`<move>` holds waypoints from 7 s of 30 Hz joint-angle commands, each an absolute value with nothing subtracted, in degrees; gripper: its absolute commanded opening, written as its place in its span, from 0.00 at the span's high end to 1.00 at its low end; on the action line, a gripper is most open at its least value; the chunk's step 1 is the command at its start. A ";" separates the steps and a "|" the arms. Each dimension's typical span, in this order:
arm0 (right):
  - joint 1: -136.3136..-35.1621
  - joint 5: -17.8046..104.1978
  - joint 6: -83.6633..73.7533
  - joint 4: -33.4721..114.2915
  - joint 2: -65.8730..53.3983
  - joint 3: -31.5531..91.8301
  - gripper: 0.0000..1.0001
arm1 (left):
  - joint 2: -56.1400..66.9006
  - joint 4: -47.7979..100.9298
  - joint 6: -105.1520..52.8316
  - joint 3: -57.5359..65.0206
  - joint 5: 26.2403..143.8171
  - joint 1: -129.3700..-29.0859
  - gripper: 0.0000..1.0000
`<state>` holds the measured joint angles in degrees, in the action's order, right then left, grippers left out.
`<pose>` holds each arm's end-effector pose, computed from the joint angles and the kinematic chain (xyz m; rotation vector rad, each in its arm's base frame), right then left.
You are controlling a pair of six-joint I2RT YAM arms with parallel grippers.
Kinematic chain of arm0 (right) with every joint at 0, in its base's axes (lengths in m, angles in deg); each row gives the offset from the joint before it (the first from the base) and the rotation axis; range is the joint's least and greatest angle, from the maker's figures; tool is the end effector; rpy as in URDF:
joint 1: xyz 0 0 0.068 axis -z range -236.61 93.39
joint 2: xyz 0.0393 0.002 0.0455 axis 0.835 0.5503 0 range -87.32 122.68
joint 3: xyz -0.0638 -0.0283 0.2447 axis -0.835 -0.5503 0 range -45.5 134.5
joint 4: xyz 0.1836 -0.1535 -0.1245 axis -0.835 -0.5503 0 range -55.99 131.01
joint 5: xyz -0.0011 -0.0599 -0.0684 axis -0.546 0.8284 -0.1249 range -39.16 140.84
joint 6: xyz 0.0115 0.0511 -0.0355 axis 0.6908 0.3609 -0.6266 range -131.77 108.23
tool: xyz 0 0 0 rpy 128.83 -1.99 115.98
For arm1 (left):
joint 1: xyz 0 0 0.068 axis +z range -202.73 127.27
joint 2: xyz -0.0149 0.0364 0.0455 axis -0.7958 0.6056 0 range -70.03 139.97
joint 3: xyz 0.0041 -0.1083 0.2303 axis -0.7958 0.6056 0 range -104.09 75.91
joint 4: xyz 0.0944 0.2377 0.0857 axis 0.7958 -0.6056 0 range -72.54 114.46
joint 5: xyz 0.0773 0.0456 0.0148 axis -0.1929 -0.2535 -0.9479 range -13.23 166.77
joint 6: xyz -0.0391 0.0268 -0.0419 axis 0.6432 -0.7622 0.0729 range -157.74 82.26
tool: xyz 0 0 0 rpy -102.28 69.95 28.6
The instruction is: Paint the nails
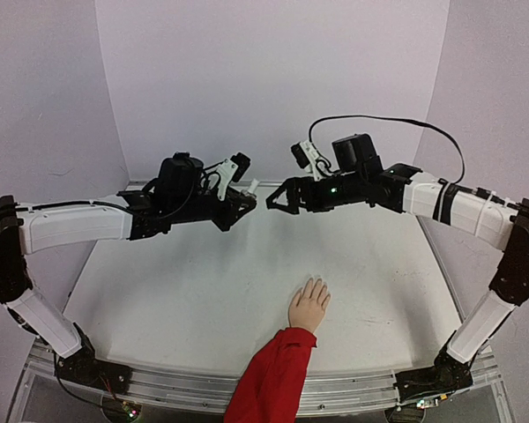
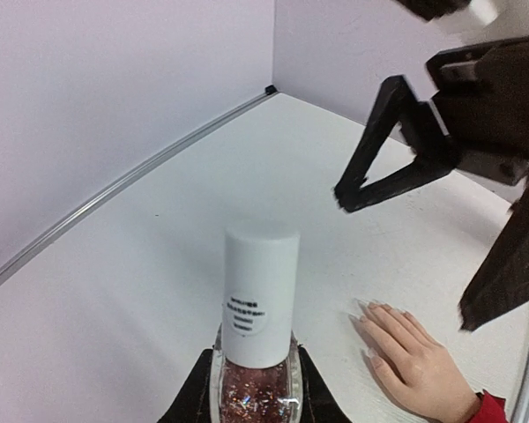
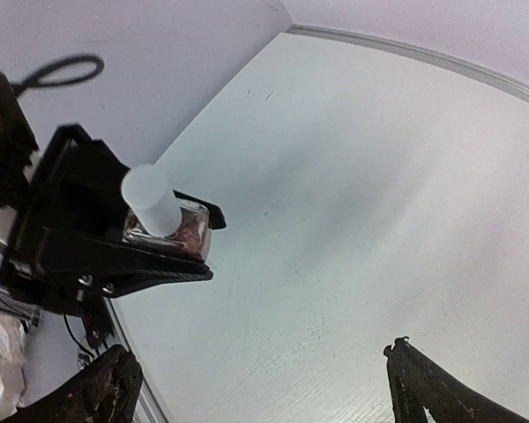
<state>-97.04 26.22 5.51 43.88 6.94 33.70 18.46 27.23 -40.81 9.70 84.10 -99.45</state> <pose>0.3023 0.2842 0.3249 -0.6990 1.7694 1.0878 0.2604 -0.2855 0.2770 0.9047 1.7387 -0.6310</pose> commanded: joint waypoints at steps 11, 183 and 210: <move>-99.06 38.64 32.41 54.64 5.09 33.02 0.23 | 21.98 32.63 -42.20 6.17 73.99 -102.14 1.00; -98.22 -0.29 3.30 63.47 7.24 33.55 1.00 | 17.38 34.22 -32.59 4.62 126.58 -94.80 1.00; -96.73 20.60 6.61 60.97 -4.14 26.04 0.30 | 12.69 33.45 -36.94 10.63 85.42 -96.05 1.00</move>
